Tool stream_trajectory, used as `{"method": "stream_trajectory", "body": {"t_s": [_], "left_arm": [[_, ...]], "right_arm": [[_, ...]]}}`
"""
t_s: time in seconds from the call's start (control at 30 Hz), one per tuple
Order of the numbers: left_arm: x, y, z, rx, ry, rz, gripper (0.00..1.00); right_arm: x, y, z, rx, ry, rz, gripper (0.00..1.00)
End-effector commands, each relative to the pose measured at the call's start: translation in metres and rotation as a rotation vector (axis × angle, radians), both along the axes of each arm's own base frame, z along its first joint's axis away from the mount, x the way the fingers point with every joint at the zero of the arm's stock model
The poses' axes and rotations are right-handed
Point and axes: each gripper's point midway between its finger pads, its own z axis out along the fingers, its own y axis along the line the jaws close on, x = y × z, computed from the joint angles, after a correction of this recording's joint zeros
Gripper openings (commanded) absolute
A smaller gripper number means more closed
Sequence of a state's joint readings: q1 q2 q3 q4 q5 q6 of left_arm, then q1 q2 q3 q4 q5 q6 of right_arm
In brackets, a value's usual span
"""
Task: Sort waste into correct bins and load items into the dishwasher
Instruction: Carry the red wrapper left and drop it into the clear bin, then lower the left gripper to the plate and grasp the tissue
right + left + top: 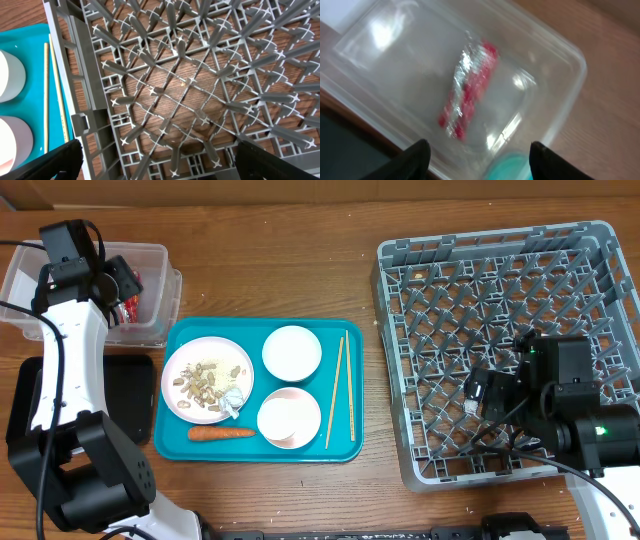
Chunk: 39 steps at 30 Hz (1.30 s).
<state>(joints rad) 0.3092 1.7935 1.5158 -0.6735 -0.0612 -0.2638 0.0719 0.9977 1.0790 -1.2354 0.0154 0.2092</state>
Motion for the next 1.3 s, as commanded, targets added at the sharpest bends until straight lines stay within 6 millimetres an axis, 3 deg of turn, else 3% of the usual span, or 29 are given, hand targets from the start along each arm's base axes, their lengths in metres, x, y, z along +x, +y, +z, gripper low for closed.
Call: {"method": "stream_trajectory", "body": {"t_s": [0.0, 0.07, 0.1, 0.13, 0.3, 0.5, 0.73, 0.87, 1.07, 1.27], "left_arm": [[-0.009, -0.054, 0.017, -0.220, -0.025, -0.151, 0.64], [-0.028, -0.083, 0.010, -0.340, 0.051, -0.203, 0.64], [-0.052, -0.106, -0.001, -0.422, 0.162, -0.226, 0.65], [-0.067, -0.115, -0.008, -0.438, 0.234, -0.232, 0.66], [-0.126, -0.144, -0.033, -0.395, 0.518, -0.298, 0.73], [-0.165, -0.165, -0.065, -0.320, 0.701, -0.357, 0.73], [-0.188, -0.184, -0.107, -0.305, 0.758, -0.404, 0.70], [-0.190, -0.180, -0.112, -0.282, 0.764, -0.392, 0.52], [-0.189, -0.170, -0.114, -0.225, 0.770, -0.371, 0.50], [-0.191, -0.170, -0.119, -0.228, 0.770, -0.368, 0.31]], "right_arm": [[0.004, -0.002, 0.011, -0.005, -0.033, -0.006, 1.00], [0.004, -0.002, 0.010, -0.006, -0.031, -0.006, 1.00], [0.003, -0.002, 0.010, -0.006, -0.026, -0.006, 1.00], [0.002, -0.002, 0.010, -0.006, -0.023, -0.006, 1.00], [-0.001, -0.002, 0.008, -0.007, -0.012, -0.006, 1.00], [-0.004, -0.002, 0.006, -0.008, 0.004, -0.006, 1.00], [-0.005, -0.002, 0.006, -0.008, 0.007, -0.006, 1.00], [-0.005, -0.002, 0.006, -0.008, 0.007, -0.006, 1.00], [-0.005, -0.002, 0.006, -0.008, 0.007, -0.006, 1.00], [-0.005, -0.002, 0.006, -0.008, 0.009, -0.006, 1.00]]}}
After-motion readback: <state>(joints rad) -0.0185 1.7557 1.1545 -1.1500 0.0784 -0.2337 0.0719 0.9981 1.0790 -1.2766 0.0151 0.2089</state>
